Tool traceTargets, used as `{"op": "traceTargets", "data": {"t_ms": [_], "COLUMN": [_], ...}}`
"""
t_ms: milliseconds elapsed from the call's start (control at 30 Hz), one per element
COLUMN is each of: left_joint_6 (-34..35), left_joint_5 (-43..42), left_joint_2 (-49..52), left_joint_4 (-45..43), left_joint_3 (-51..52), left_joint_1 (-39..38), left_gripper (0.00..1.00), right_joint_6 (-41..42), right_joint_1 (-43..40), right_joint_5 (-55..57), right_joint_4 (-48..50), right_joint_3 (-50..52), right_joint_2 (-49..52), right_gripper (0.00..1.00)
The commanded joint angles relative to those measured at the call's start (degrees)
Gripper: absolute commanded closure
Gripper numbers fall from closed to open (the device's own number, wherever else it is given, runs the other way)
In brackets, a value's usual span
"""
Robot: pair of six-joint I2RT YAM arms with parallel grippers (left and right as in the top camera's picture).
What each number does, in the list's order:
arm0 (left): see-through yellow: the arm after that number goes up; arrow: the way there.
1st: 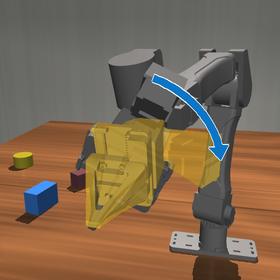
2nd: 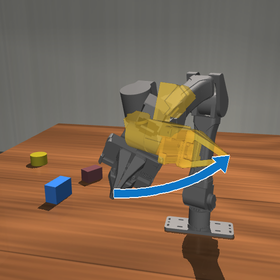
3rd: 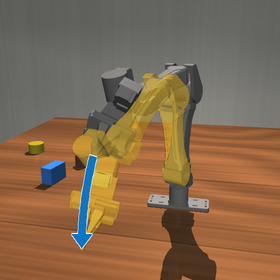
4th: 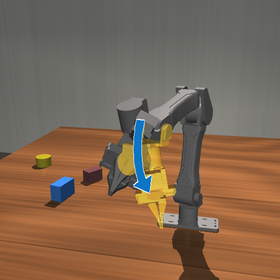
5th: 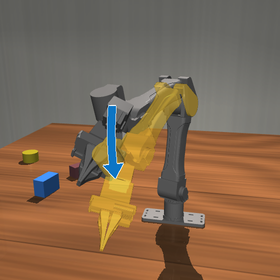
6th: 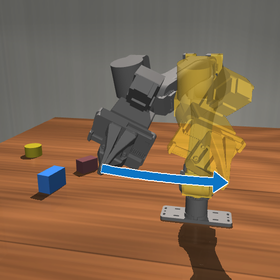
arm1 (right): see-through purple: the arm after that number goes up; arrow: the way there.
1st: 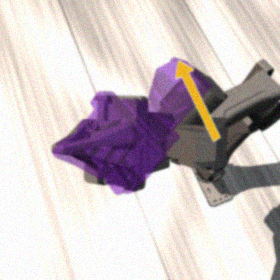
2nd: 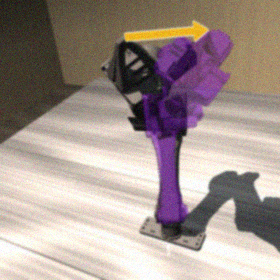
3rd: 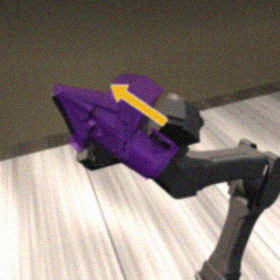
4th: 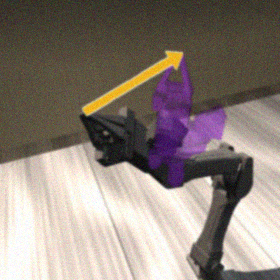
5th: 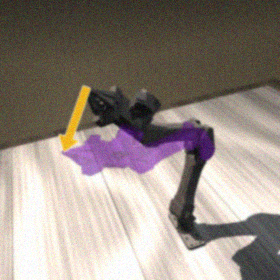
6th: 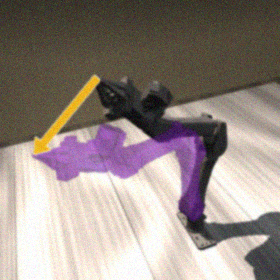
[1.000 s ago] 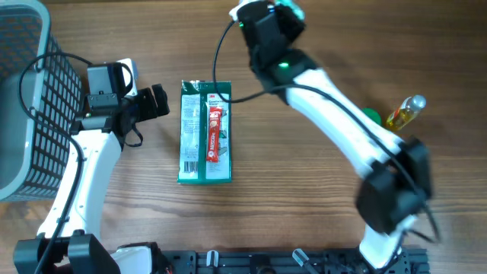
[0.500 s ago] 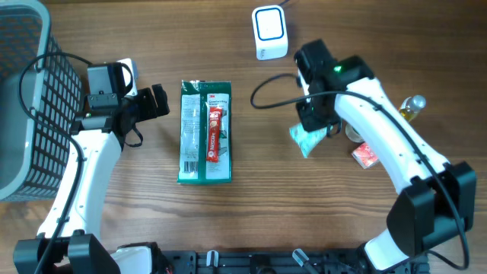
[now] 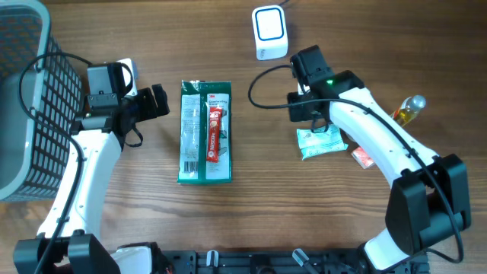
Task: Scan the item barcode
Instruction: 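Lower the wipes pouch onto the table's right side and release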
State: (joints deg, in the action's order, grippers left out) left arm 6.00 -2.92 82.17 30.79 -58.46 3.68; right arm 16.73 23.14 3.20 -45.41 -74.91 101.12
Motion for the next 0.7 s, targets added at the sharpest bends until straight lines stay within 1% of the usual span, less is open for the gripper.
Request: {"op": "traceTargets", "data": {"t_ms": [0, 33, 100, 233, 300, 367, 500, 667], "left_joint_6": [-1.3, -1.3, -1.3, -1.3, -1.3, -1.3, -1.3, -1.3], "left_joint_5": [-0.3, -0.3, -0.3, -0.3, -0.3, -0.3, -0.3, -0.3], "left_joint_2": [-0.8, -0.9, -0.8, -0.8, -0.8, -0.8, -0.8, -0.8], "left_joint_4": [-0.1, -0.1, -0.1, -0.1, -0.1, -0.1, -0.1, -0.1], "left_joint_3": [-0.8, -0.8, -0.8, -0.8, -0.8, -0.8, -0.8, -0.8], "left_joint_1": [-0.2, -0.2, -0.2, -0.2, -0.2, -0.2, -0.2, -0.2], "left_gripper": [0.0, 0.0, 0.0, 0.0, 0.0, 0.0, 0.0, 0.0], "right_joint_6": [15.1, 17.0, 20.4, 20.8, 20.7, 18.7, 16.2, 12.5], "right_joint_1": [1.8, 2.1, 2.1, 2.1, 2.0, 1.9, 1.8, 1.6], "right_joint_5": [-4.8, -3.8, -1.2, 1.3, 1.4, 1.9, 4.8, 5.3], "right_joint_4": [4.2, 5.6, 8.4, 8.3, 5.2, 1.0, -7.6, -14.2], "right_joint_3": [3.1, 4.3, 7.3, 10.4, 10.6, 10.6, 10.4, 6.8], "right_joint_2": [2.4, 2.8, 4.0, 5.6, 5.6, 5.6, 5.6, 5.6], "right_gripper": [0.88, 0.91, 0.92, 0.91, 0.91, 0.88, 0.87, 0.87]}}
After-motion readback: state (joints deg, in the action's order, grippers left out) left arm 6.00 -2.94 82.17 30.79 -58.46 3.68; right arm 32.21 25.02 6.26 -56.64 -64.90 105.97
